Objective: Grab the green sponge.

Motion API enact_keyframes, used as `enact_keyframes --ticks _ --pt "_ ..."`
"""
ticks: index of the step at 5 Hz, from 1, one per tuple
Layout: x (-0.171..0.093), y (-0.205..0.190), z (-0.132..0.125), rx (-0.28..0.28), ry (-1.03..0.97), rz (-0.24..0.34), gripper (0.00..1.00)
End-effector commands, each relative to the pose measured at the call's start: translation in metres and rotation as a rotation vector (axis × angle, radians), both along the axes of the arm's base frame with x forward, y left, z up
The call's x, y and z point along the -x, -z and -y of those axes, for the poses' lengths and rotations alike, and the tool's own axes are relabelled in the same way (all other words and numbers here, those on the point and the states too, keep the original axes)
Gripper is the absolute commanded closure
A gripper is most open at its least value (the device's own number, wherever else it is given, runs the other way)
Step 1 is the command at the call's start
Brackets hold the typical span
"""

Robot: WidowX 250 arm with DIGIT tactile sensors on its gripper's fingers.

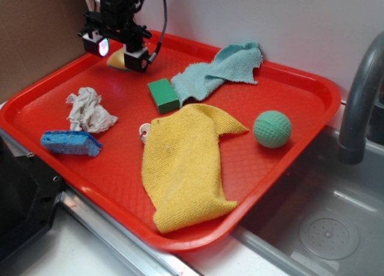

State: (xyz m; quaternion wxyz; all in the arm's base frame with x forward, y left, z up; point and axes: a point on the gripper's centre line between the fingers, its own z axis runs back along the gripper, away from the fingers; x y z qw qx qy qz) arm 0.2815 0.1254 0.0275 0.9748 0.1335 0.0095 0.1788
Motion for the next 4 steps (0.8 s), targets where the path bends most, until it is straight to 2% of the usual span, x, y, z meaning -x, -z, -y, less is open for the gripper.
enact_keyframes --ticks 1,2,3,4 --pt "0.011 -0.036 0.005 0.111 -0.008 0.079 1.00" --pt "0.043 -0.085 0.018 0.170 0.005 0.104 1.00" --pt "0.076 -0.134 0.030 0.180 0.037 0.152 1.00" --pt "0.093 -0.153 0.037 0.255 0.063 0.234 1.00"
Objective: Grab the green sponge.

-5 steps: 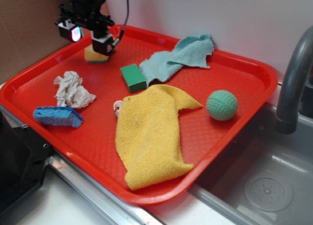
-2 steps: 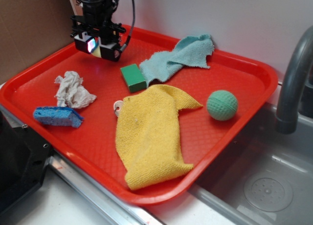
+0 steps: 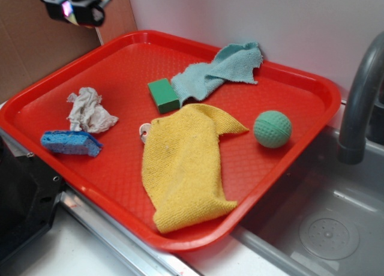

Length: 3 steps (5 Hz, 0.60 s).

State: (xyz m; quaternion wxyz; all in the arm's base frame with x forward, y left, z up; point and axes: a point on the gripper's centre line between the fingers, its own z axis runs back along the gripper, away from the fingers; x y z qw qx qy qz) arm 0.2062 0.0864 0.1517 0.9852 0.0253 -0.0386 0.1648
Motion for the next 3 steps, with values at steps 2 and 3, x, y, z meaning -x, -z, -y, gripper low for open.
enact_keyframes --ticks 2,3 --pt "0.011 -0.046 0.013 0.084 0.013 0.099 1.00" --pt "0.002 -0.039 -0.004 0.042 -0.081 0.081 1.00"
